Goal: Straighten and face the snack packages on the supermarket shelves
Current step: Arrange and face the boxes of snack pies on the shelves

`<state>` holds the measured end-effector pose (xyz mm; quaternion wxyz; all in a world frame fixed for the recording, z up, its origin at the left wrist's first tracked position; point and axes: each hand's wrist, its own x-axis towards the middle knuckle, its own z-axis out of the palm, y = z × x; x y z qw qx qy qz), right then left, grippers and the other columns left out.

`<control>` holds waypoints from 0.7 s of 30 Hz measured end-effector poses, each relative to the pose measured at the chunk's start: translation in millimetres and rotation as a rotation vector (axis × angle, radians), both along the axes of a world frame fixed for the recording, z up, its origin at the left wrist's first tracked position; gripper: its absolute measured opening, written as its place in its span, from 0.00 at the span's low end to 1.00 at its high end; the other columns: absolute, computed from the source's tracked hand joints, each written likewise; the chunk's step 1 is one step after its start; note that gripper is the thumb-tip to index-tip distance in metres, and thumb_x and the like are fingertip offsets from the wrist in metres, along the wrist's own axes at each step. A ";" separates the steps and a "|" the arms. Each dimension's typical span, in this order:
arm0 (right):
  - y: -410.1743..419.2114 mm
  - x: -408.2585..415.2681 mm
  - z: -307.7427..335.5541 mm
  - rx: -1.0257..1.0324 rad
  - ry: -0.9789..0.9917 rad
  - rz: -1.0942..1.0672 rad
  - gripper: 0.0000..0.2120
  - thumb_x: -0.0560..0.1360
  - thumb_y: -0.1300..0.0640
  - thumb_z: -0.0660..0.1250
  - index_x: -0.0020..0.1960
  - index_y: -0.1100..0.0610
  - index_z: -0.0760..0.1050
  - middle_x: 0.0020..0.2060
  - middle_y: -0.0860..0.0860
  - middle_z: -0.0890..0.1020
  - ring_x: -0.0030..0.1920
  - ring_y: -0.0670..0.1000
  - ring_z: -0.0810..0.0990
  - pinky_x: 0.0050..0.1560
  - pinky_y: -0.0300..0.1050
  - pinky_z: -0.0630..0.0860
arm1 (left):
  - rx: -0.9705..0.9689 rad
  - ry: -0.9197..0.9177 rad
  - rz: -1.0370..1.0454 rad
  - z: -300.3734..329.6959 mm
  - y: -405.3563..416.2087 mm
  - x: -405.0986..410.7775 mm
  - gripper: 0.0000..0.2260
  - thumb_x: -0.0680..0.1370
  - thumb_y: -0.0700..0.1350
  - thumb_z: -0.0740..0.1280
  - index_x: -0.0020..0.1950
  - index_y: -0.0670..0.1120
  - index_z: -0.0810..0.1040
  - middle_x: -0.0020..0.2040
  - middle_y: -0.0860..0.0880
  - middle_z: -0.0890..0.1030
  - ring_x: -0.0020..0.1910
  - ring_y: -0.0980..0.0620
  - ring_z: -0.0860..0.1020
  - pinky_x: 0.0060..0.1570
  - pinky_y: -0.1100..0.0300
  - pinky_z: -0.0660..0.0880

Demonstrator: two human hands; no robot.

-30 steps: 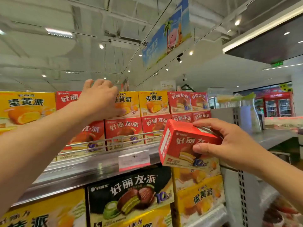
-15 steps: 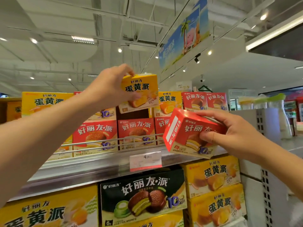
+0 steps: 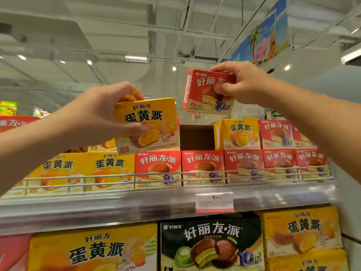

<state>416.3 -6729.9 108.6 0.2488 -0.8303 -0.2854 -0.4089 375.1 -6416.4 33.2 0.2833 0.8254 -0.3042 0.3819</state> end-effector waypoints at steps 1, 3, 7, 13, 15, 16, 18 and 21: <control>4.7 6.4 4.1 -0.006 0.014 -0.005 0.19 0.77 0.56 0.68 0.67 0.48 0.72 0.52 0.46 0.81 0.53 0.47 0.81 0.50 0.46 0.81 | 0.012 -0.014 0.014 -1.7 5.1 -1.1 0.27 0.55 0.66 0.72 0.52 0.67 0.74 0.47 0.69 0.80 0.39 0.65 0.82 0.26 0.57 0.81; 9.1 18.2 8.3 -0.024 0.050 -0.017 0.19 0.77 0.56 0.68 0.66 0.48 0.71 0.52 0.46 0.80 0.53 0.47 0.81 0.50 0.46 0.81 | 0.030 -0.036 0.027 -4.6 14.0 -2.7 0.26 0.55 0.66 0.71 0.52 0.67 0.73 0.47 0.72 0.79 0.39 0.68 0.80 0.26 0.68 0.77; 9.6 36.5 5.0 -0.080 0.112 -0.035 0.19 0.76 0.56 0.69 0.66 0.48 0.72 0.52 0.47 0.81 0.51 0.47 0.81 0.45 0.41 0.81 | 0.047 -0.053 0.033 -8.2 26.6 -1.5 0.25 0.57 0.64 0.72 0.53 0.65 0.74 0.46 0.72 0.78 0.39 0.70 0.79 0.24 0.72 0.72; 9.7 52.8 -6.5 -0.123 0.197 -0.066 0.19 0.76 0.55 0.69 0.65 0.48 0.72 0.51 0.48 0.82 0.50 0.48 0.82 0.47 0.45 0.82 | 0.064 -0.046 -0.035 -10.0 29.3 9.3 0.25 0.58 0.63 0.73 0.53 0.62 0.75 0.47 0.69 0.80 0.40 0.67 0.81 0.25 0.72 0.73; 9.8 56.3 -12.3 -0.144 0.243 -0.090 0.17 0.76 0.54 0.69 0.64 0.48 0.72 0.50 0.47 0.81 0.49 0.46 0.82 0.42 0.41 0.82 | 0.078 -0.040 -0.038 -11.3 28.3 14.2 0.25 0.58 0.64 0.73 0.53 0.62 0.75 0.47 0.68 0.80 0.40 0.65 0.81 0.29 0.70 0.76; 10.3 58.0 -15.6 -0.158 0.276 -0.097 0.17 0.77 0.54 0.68 0.64 0.48 0.72 0.50 0.47 0.81 0.48 0.45 0.82 0.39 0.37 0.81 | 0.087 -0.038 -0.037 -12.0 28.0 16.8 0.25 0.58 0.64 0.72 0.54 0.62 0.75 0.48 0.68 0.80 0.41 0.65 0.82 0.32 0.69 0.78; 11.2 61.4 -22.0 -0.193 0.323 -0.116 0.17 0.77 0.54 0.68 0.65 0.49 0.72 0.49 0.46 0.81 0.47 0.44 0.82 0.35 0.33 0.79 | 0.100 -0.035 -0.035 -13.4 27.2 21.5 0.25 0.59 0.65 0.72 0.54 0.63 0.75 0.48 0.68 0.80 0.42 0.64 0.82 0.37 0.64 0.81; 12.9 64.9 -29.5 -0.246 0.335 -0.165 0.17 0.78 0.52 0.67 0.66 0.49 0.72 0.49 0.44 0.81 0.47 0.43 0.81 0.39 0.34 0.79 | 0.118 -0.035 -0.039 -15.2 24.7 27.2 0.25 0.60 0.65 0.72 0.55 0.62 0.74 0.47 0.67 0.80 0.41 0.64 0.82 0.35 0.64 0.81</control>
